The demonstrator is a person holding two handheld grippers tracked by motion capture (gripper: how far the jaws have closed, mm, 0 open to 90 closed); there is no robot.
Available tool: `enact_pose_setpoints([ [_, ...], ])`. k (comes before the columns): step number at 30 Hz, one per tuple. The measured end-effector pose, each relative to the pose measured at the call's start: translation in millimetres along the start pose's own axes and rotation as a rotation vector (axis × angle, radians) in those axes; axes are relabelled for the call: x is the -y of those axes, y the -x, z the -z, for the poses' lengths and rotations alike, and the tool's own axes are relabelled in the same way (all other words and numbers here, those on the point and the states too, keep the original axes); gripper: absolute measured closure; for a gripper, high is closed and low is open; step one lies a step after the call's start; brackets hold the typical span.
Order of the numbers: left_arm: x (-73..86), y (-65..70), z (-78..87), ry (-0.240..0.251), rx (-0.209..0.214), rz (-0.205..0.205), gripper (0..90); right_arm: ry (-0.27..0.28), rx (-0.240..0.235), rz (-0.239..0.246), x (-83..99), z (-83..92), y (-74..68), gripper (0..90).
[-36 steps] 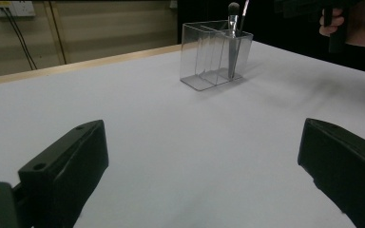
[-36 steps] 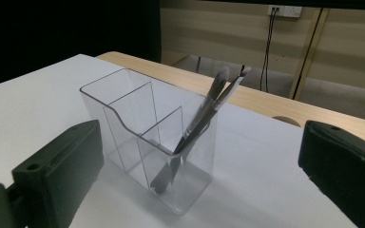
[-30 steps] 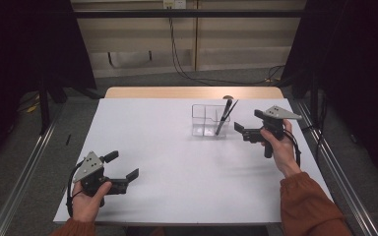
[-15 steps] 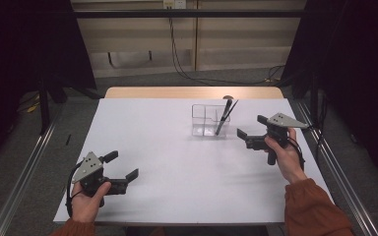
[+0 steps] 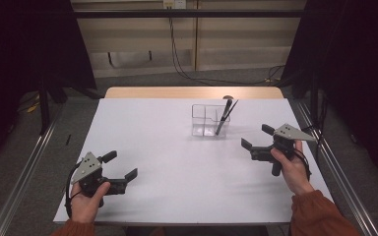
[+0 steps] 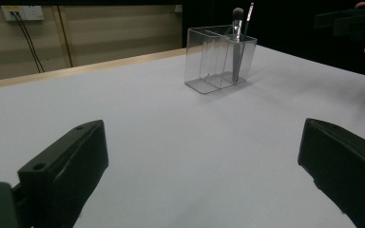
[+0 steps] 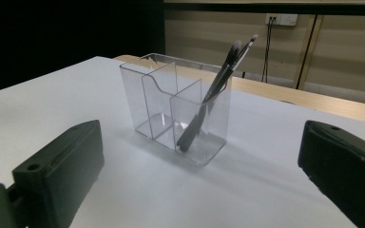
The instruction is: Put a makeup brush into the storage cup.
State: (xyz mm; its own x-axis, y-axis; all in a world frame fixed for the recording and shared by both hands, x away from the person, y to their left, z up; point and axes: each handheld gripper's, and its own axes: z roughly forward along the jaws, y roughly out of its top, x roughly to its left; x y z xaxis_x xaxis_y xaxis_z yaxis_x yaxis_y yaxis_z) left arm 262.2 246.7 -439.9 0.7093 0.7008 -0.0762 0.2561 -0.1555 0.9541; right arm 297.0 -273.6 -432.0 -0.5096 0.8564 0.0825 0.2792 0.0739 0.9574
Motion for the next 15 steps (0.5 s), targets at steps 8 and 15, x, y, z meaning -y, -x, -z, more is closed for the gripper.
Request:
enact_pose_setpoints([
  [8,-0.1,0.7,1.8,0.005,-0.018,-0.009,2.8,0.018,0.015,0.003,9.7,15.2,-5.0,0.9],
  [15,0.9,0.5,3.4,0.010,-0.020,-0.004,2.9,0.030,0.023,0.000,14.1,28.9,-6.3,1.1],
])
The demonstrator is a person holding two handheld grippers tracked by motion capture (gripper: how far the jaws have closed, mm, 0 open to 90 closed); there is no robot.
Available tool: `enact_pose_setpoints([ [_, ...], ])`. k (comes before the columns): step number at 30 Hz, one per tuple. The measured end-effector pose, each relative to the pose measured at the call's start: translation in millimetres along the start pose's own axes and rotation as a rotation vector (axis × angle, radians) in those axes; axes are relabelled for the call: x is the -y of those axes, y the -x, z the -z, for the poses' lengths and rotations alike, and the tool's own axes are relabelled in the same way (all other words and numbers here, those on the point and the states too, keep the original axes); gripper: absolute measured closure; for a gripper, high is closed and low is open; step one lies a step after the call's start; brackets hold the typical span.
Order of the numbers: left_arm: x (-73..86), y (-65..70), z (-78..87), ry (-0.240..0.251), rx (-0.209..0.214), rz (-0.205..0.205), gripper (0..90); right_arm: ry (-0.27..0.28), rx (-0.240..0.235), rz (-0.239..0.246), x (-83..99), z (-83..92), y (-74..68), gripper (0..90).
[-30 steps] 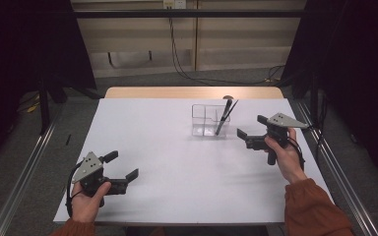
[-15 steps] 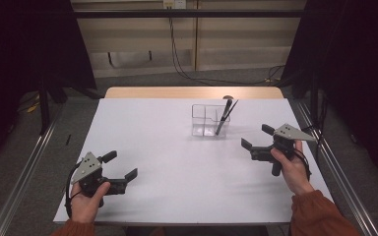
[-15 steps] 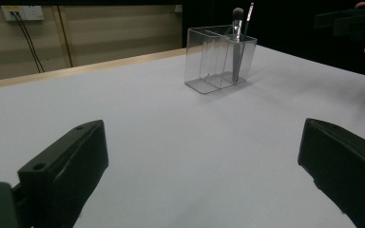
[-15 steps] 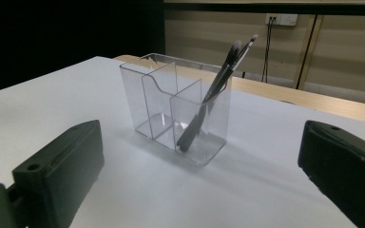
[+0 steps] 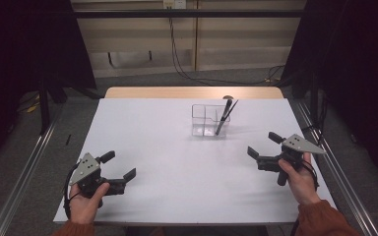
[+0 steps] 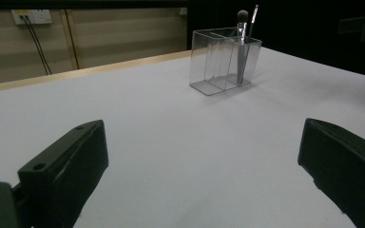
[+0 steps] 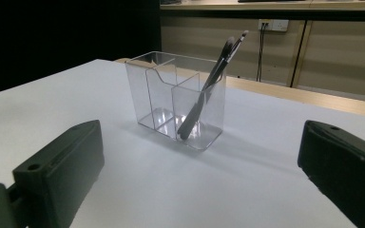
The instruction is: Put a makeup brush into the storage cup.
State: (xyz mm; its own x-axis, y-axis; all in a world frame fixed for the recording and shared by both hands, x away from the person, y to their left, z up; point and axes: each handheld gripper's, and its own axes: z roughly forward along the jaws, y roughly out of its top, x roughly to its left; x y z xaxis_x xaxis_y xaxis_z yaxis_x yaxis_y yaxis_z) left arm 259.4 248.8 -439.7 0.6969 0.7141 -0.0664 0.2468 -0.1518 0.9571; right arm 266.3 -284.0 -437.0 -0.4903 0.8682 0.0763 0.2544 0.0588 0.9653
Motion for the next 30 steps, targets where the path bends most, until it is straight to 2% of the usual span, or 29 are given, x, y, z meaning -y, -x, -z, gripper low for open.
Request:
enact_pose_setpoints([
  [5,-0.2,1.5,1.5,-0.001,0.000,0.001,2.8,0.010,0.007,0.000,5.2,8.7,-1.2,1.1],
  [11,-0.1,4.2,3.6,-0.001,0.006,-0.003,2.9,0.017,0.020,-0.025,11.8,22.2,-1.8,1.2],
  [20,0.5,5.0,5.6,-0.003,0.002,-0.009,2.8,0.015,0.018,-0.042,20.7,42.1,-5.2,0.6],
  [30,-0.1,5.6,4.6,-0.007,0.011,-0.013,2.8,-0.005,0.016,-0.049,27.0,50.8,-7.4,0.0],
])
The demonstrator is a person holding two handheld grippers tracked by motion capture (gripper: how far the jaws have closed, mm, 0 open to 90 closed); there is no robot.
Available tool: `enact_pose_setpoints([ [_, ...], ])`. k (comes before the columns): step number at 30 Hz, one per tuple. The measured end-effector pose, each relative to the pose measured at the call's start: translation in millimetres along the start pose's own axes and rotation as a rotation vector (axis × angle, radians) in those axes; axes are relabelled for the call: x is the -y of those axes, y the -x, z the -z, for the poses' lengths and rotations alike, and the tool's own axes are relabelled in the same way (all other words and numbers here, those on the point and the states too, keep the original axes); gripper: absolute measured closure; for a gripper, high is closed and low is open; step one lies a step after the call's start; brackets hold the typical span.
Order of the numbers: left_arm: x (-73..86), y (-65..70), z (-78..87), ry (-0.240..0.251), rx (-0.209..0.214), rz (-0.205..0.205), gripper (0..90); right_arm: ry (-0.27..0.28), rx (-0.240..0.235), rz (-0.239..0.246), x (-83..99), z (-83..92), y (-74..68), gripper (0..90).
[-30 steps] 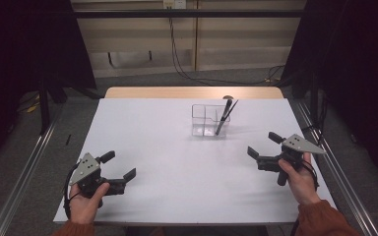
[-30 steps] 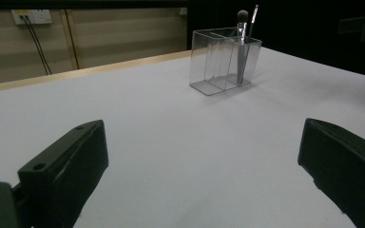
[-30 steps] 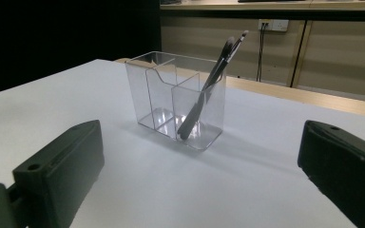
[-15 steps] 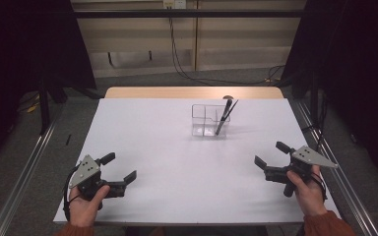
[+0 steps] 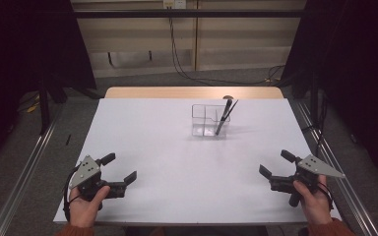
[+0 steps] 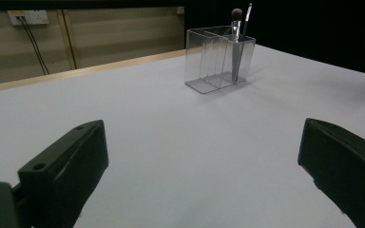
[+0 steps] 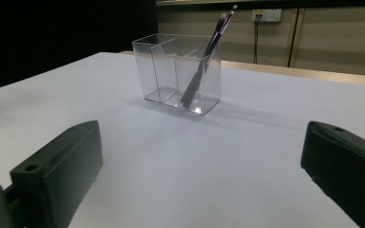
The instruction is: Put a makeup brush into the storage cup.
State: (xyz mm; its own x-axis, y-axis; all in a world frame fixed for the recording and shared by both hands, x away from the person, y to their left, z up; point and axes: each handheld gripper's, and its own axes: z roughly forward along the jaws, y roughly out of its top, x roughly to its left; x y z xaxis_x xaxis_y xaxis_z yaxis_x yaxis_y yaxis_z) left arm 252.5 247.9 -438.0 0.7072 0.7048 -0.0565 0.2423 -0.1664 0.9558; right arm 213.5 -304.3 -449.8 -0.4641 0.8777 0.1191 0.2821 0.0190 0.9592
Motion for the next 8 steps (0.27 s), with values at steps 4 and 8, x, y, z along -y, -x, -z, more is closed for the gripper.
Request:
enact_pose_setpoints([
  [4,0.1,-0.9,-0.1,0.001,-0.002,0.002,2.9,-0.008,0.001,0.016,2.2,-0.4,-0.3,0.0],
  [8,-0.5,-0.3,-1.3,0.000,-0.001,-0.001,2.8,-0.001,0.007,0.021,2.5,-0.7,-0.9,0.0],
])
